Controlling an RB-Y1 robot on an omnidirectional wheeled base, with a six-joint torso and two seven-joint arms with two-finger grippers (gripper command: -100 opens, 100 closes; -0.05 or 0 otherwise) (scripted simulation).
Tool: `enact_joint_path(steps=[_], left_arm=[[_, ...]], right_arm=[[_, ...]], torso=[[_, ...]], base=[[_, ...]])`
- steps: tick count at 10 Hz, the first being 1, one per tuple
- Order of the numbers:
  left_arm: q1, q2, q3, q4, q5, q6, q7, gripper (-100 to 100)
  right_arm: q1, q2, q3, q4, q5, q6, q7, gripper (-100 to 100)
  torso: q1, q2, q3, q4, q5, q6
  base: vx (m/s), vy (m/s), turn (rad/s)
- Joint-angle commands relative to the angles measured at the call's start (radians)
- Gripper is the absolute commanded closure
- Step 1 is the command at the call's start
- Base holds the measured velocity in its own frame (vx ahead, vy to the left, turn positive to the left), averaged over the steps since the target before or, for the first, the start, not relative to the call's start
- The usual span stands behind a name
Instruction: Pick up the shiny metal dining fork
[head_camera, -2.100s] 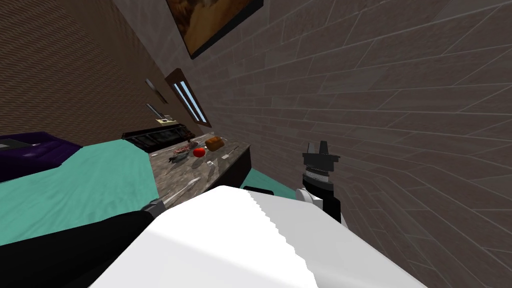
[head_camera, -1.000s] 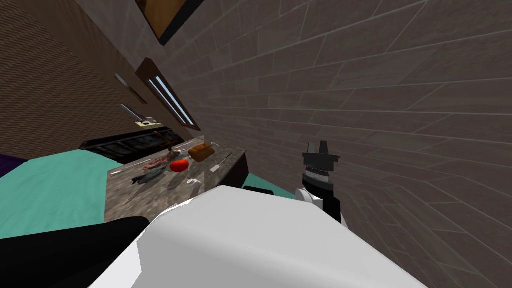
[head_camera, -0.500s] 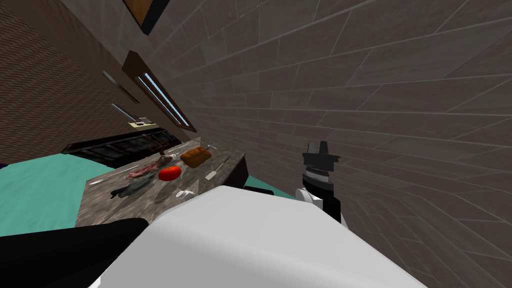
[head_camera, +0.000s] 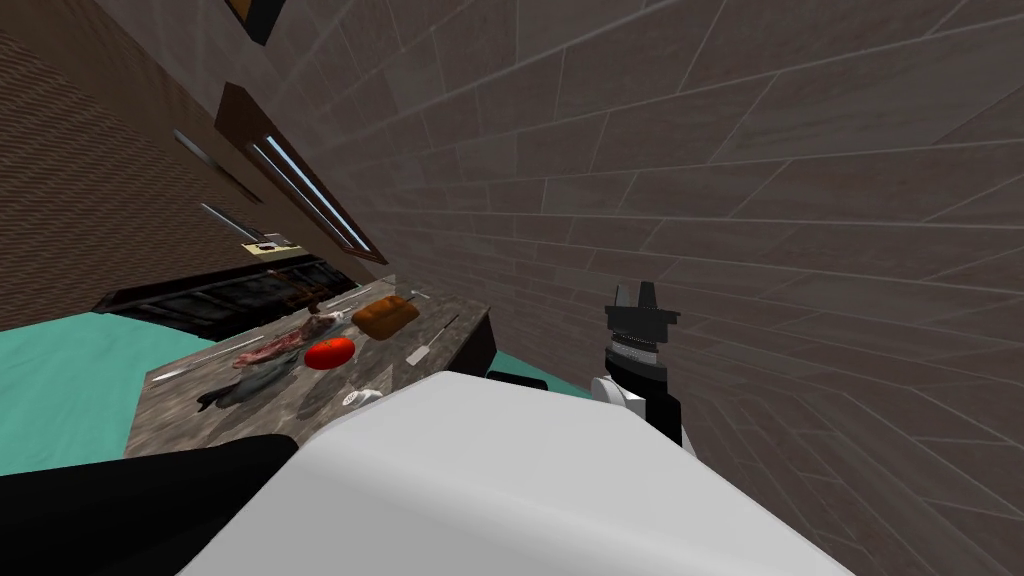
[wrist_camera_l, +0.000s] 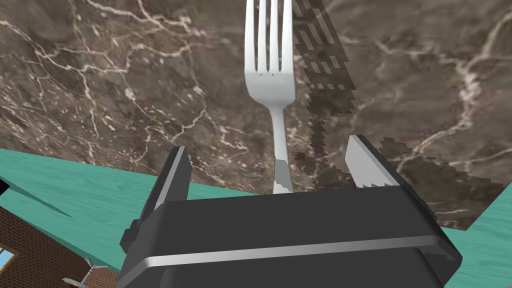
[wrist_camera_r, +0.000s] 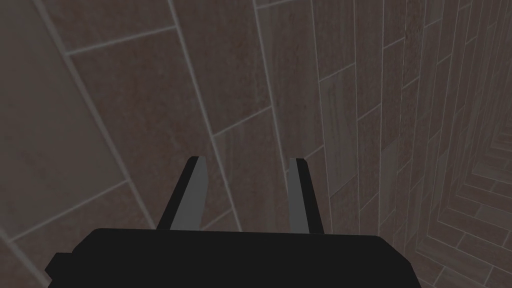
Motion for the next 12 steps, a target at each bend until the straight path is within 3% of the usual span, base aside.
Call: enact_joint_path(steps=[1,8,9,10,12], left_arm=[[-0.024,0.018,-0.009,0.004,-0.019,0.024,0.048,-100],[-0.120,0.088,-0.045,0.010,-0.103,0.123,0.241,-100],[-0.111,0.082,-0.041,0.009,-0.095,0.113,0.220,-100],[-0.112,0.083,-0.041,0.009,-0.096,0.116,0.227,100],[-0.112,0.083,-0.041,0.009,-0.095,0.117,0.227,100]], right_arm=[[0.000,0.000,0.000,0.000,0.000,0.000,0.000,0],[0.000,0.000,0.000,0.000,0.000,0.000,0.000,0],[0.000,0.000,0.000,0.000,0.000,0.000,0.000,0],[0.000,0.000,0.000,0.000,0.000,0.000,0.000,0],[0.000,0.000,0.000,0.000,0.000,0.000,0.000,0]], torso=[[0.000,0.000,0.000,0.000,0.000,0.000],[0.000,0.003,0.002,0.001,0.000,0.000],[0.001,0.003,0.002,0.001,0.001,0.000],[0.002,0.001,0.001,0.001,0.002,-0.001],[0.004,-0.002,-0.001,0.000,0.002,0.000]], base=[[-0.101,-0.016,-0.112],[-0.096,-0.011,-0.098],[-0.038,-0.010,-0.023],[-0.007,-0.002,0.005],[0.000,0.000,0.000]])
